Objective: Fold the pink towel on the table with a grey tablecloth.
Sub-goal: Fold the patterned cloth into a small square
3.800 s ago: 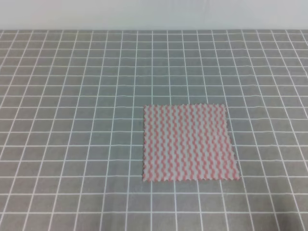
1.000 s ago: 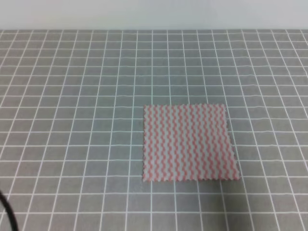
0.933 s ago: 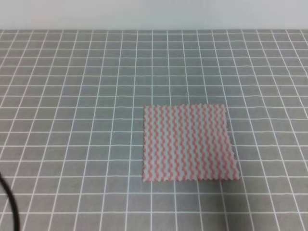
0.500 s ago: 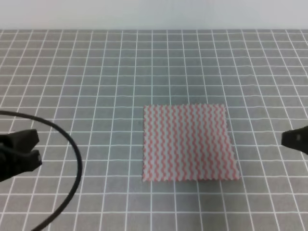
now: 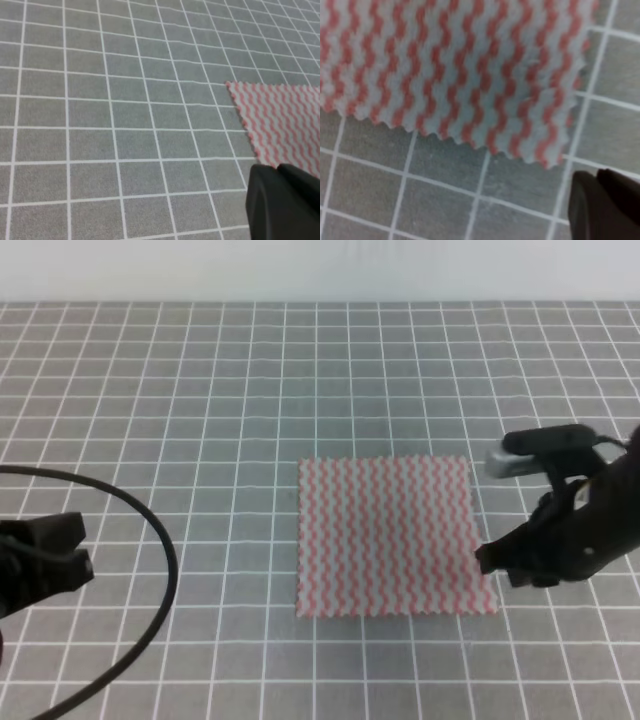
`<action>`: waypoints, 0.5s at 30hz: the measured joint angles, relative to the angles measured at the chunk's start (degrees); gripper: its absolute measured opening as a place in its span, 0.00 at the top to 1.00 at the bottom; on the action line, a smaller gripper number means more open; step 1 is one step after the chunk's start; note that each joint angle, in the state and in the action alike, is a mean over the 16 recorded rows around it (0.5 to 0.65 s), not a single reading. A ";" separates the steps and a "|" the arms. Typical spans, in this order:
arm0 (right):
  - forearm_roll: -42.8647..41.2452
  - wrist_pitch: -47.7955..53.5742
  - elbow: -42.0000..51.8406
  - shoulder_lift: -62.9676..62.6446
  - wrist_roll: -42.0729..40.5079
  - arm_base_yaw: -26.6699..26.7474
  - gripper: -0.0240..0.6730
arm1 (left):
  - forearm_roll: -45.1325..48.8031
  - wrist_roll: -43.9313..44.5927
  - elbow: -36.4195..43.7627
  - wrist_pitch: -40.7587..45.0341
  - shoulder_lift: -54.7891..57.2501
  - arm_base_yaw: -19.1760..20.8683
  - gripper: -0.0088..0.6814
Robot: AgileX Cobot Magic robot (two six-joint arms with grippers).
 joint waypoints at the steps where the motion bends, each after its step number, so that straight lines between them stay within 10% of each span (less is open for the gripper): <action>1: -0.10 -0.14 -0.32 1.23 0.41 0.38 0.82 | 0.02 0.00 0.00 -0.05 0.02 0.00 0.99; 15: 4.13 -4.40 -1.48 9.99 1.26 1.24 0.58 | 0.02 -0.02 0.00 -0.92 0.02 0.00 0.99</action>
